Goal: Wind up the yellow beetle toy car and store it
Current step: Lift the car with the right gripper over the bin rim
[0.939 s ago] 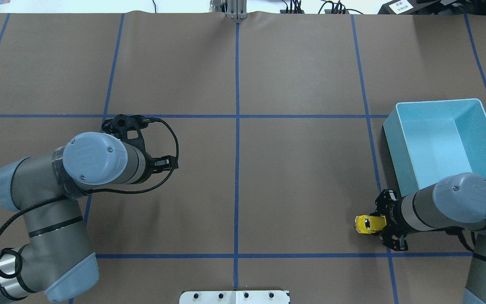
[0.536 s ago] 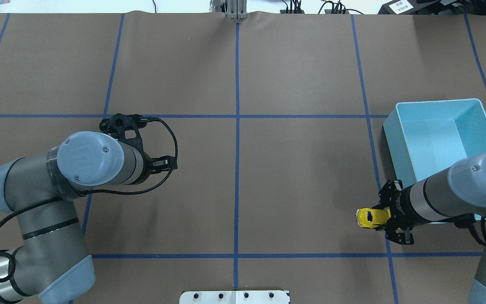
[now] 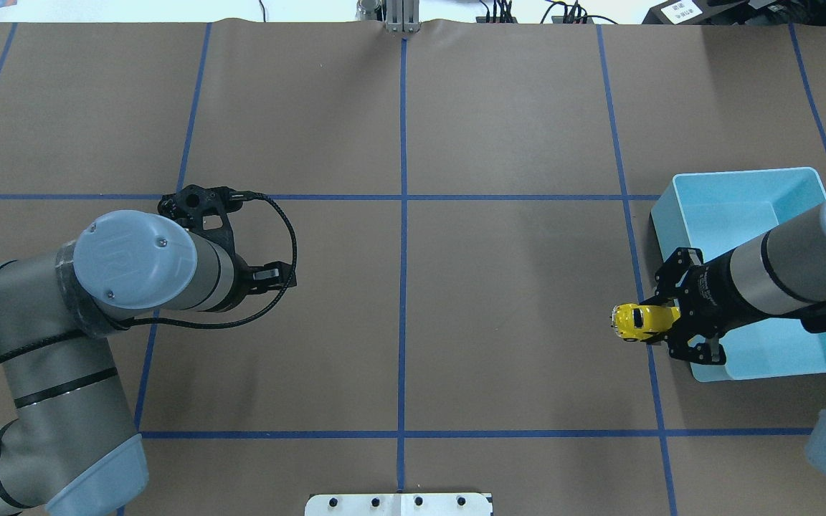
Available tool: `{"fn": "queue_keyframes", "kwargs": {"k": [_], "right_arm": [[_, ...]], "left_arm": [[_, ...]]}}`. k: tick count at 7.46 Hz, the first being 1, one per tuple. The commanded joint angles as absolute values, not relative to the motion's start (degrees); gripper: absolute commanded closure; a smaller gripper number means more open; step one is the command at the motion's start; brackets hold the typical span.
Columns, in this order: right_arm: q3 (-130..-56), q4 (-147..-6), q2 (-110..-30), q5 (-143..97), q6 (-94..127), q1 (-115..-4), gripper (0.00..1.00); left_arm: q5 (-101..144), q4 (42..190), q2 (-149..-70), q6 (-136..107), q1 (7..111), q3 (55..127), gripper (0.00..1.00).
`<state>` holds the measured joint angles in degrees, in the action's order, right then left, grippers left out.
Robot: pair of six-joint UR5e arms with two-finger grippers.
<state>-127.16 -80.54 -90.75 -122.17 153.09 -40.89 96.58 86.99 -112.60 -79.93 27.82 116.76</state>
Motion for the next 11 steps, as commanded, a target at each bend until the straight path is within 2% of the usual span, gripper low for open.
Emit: {"fn": "queue_keyframes", "kwargs": {"k": [1,4,7,11], "right_arm": [[-126.74,-82.0,-90.96,-128.21,141.91,-50.23,0.74],[-121.57,-84.9,-92.36,-128.15,124.32,-55.01,0.74],[-117.88,-82.37,-99.04,-126.83,111.38,-57.22,0.73],[-95.77,-54.74,-99.93,-126.21,111.79,-57.13,0.7]], "left_arm": [[96.86,86.75,-112.76,-78.84,28.47,116.89,0.0],[96.86,86.75,-112.68,-78.75,28.65,116.81,0.0],[96.86,86.75,-112.33,-78.75,28.65,116.81,0.0],[97.56,86.75,-112.24,-78.57,28.56,116.72,0.0]]}}
